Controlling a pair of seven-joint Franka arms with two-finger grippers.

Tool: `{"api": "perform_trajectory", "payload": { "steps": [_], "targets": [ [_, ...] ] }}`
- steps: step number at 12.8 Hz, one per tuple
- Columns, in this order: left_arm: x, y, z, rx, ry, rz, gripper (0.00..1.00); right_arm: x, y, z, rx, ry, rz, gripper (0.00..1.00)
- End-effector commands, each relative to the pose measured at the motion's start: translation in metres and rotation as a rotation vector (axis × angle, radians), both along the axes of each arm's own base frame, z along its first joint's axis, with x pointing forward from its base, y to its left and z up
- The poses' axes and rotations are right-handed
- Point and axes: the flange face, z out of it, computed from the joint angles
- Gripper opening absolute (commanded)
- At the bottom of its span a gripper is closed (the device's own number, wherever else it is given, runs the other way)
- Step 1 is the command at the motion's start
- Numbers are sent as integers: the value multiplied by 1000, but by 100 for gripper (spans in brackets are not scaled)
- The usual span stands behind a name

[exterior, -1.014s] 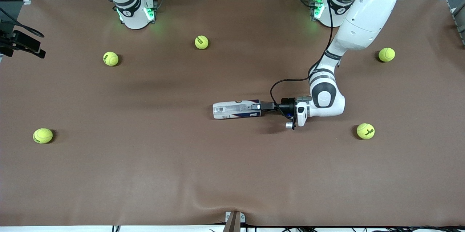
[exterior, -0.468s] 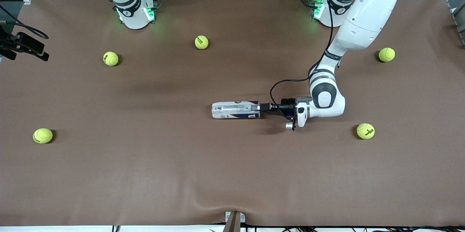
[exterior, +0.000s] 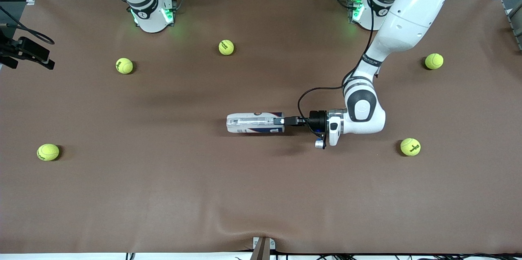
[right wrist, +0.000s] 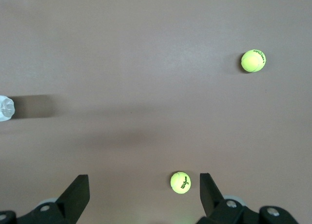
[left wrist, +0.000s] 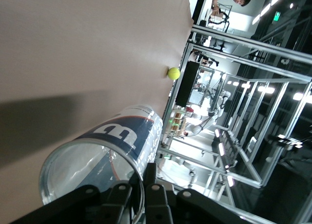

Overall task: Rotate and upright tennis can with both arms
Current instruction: 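Close the left gripper around the can's open end, then lift the can with the left gripper and rotate it upright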

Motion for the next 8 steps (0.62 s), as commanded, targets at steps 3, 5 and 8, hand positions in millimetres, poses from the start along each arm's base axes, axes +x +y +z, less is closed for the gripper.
{"api": "perform_trajectory", "payload": {
  "steps": [3,5,8],
  "targets": [
    [13,-14,54,133,30,-45,0,-5,4,0,-16,-6,17,100],
    [20,-26,73,219,44,-69,0,-6,6,0,-15,2,23,100],
    [30,-33,100,365,57,-114,0,-8,17,3,-17,-3,45,100]
  ]
}}
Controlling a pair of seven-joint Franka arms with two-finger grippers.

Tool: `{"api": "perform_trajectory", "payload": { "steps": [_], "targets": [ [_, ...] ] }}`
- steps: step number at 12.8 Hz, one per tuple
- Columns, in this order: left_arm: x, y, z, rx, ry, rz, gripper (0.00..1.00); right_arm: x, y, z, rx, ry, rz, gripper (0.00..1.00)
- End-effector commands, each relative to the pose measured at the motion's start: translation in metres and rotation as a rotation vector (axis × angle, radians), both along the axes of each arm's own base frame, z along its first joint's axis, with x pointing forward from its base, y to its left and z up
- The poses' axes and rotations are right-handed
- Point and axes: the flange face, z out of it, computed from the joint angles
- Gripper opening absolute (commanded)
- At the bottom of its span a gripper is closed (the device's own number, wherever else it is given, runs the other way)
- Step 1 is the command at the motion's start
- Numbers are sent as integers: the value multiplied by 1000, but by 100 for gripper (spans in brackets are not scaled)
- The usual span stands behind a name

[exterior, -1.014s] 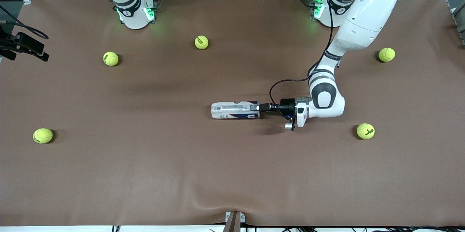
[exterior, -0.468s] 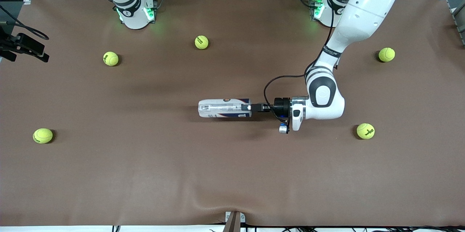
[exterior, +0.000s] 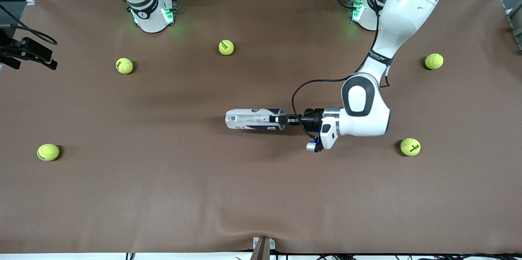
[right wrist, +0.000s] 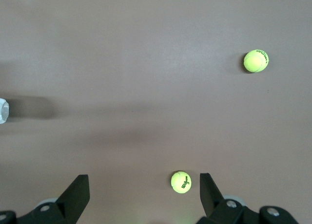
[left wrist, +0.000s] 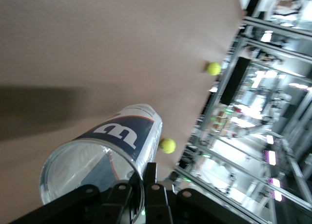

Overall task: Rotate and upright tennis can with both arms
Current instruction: 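Lift the can with the left gripper and rotate it upright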

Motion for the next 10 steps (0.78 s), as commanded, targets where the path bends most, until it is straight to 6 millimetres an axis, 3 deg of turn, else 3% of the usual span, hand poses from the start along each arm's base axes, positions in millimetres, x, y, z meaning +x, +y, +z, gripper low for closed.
{"api": "perform_trajectory", "payload": {
  "steps": [1,4,7,10],
  "targets": [
    [8,-9,31,98,0,-6,0,-9,8,6,-16,-7,25,100],
    [14,-7,56,215,-24,-17,0,-10,6,7,-13,-6,22,100],
    [8,-31,84,302,1,4,0,-11,1,6,-13,2,13,100],
    [9,-36,106,397,2,40,0,-11,1,6,-13,5,10,100]
  ]
}}
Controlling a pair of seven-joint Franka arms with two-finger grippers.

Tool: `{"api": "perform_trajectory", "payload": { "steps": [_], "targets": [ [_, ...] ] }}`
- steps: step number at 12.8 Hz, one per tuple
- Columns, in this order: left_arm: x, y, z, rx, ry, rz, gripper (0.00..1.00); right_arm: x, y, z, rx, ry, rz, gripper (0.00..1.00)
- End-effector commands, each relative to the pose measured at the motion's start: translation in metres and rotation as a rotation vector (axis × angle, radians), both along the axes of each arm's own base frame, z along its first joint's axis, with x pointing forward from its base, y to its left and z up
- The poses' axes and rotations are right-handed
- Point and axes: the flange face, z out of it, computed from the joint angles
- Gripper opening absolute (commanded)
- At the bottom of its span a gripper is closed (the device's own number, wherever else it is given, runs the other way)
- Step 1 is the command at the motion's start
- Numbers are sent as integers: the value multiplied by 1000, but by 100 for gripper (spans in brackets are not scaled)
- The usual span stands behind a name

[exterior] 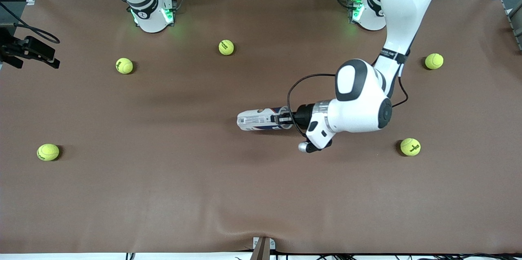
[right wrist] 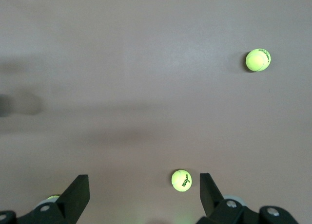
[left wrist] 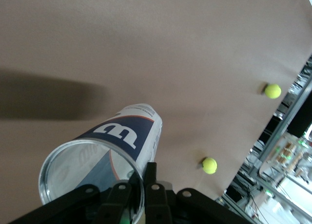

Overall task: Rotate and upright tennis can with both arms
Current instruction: 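Lift the can with the left gripper and rotate it upright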

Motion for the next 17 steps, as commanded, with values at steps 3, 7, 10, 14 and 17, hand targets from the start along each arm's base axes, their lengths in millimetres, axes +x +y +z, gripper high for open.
{"api": "perform_trajectory", "payload": {
  "steps": [3,7,10,14,17],
  "targets": [
    [-15,-19,31,184,-25,35,0,-9,-2,4,-15,1,-10,100],
    [-50,-79,46,385,-79,87,0,-11,-1,4,-18,16,-89,100],
    [-85,-111,39,541,-110,59,0,-9,3,3,-18,17,-82,100],
    [-122,-141,24,720,-131,89,0,-7,9,2,-24,13,-70,100],
    [-134,-165,1,728,-110,119,0,-7,4,3,-25,11,-72,100]
  ]
}}
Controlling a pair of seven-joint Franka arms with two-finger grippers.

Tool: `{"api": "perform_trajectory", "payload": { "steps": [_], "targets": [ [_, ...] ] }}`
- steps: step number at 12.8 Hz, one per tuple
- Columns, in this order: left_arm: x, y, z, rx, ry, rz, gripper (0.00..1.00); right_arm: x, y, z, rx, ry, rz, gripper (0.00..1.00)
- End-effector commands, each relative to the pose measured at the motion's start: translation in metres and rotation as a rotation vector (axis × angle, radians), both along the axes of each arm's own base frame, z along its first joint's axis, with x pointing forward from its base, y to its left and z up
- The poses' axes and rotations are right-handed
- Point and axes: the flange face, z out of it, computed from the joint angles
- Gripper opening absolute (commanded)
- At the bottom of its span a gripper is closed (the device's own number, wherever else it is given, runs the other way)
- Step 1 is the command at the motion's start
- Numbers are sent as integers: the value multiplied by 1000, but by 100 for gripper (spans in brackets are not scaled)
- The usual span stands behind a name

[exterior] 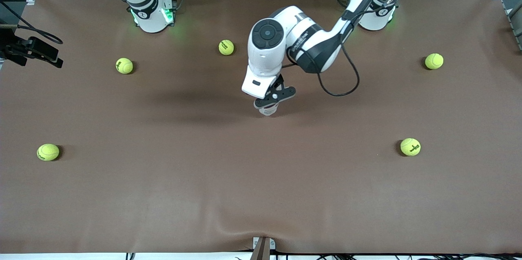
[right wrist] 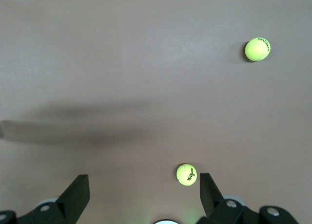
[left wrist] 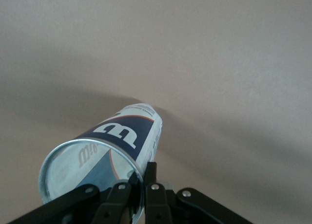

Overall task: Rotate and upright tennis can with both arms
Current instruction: 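Lower the upright can onto the table and open the left gripper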

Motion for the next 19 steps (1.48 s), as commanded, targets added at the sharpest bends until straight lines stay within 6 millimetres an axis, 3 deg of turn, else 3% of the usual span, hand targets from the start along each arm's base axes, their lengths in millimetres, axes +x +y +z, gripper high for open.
{"api": "perform_trajectory", "payload": {
  "steps": [1,7,8,10,11,14,16,19],
  "targets": [
    [-1,-21,-14,25,-29,42,0,-6,-3,4,-21,-5,-16,100],
    [-3,-23,-20,42,-35,38,0,-6,-12,1,-20,2,-26,100],
    [-3,-23,-21,43,-34,38,5,-6,-12,1,-18,2,-26,100],
    [-3,-25,-22,39,-34,38,37,-6,-13,0,-18,5,-26,100],
    [-3,-25,-21,35,-37,39,46,-6,-13,0,-18,5,-26,100],
    [-3,-25,-18,32,-40,46,59,-6,-10,1,-18,2,-19,100],
    [-5,-25,-2,16,-49,49,66,-6,-4,2,-19,-2,-9,100],
    [-4,-16,28,3,-54,60,94,-6,-5,3,-20,-4,-10,100]
  ]
}}
